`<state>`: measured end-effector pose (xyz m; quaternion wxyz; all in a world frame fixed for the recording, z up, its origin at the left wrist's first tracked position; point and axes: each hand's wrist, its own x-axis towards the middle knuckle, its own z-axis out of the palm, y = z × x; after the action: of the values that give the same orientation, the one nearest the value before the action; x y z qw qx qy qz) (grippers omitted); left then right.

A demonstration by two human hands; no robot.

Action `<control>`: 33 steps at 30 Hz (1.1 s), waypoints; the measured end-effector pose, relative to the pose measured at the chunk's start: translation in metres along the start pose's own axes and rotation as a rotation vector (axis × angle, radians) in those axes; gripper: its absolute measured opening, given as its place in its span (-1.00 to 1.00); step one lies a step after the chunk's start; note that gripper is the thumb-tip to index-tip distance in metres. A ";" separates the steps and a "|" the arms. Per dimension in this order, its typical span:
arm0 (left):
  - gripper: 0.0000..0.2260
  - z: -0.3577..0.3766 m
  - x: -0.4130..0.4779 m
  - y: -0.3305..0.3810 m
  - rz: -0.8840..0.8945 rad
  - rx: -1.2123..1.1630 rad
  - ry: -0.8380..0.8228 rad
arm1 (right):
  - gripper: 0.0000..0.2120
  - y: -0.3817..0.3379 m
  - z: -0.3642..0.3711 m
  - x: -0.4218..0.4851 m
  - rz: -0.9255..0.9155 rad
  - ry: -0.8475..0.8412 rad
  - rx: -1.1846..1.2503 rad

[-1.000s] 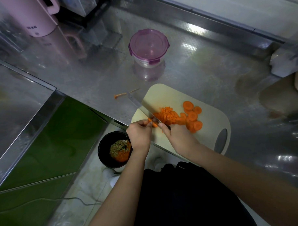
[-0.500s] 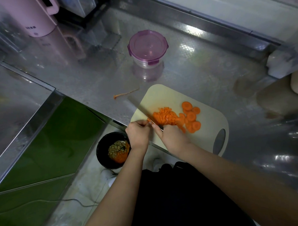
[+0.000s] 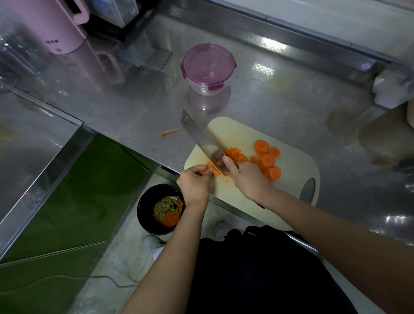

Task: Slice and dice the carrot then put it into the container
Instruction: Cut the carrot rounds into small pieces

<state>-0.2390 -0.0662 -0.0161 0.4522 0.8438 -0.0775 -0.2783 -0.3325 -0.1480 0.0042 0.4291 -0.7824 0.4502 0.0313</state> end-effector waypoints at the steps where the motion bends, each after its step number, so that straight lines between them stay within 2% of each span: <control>1: -0.93 0.000 0.000 0.000 0.000 0.008 0.002 | -0.41 0.000 -0.001 -0.003 -0.005 -0.003 0.008; 17: -0.92 0.001 0.001 0.001 -0.010 0.047 0.009 | -0.46 0.007 0.002 -0.015 0.012 -0.007 0.006; 33: -0.93 0.002 0.006 0.002 -0.042 0.037 0.002 | -0.46 -0.018 0.000 -0.020 0.055 -0.060 -0.192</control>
<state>-0.2353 -0.0715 -0.0175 0.4306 0.8537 -0.0644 -0.2856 -0.3308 -0.1297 0.0246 0.3646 -0.8058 0.4536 0.1095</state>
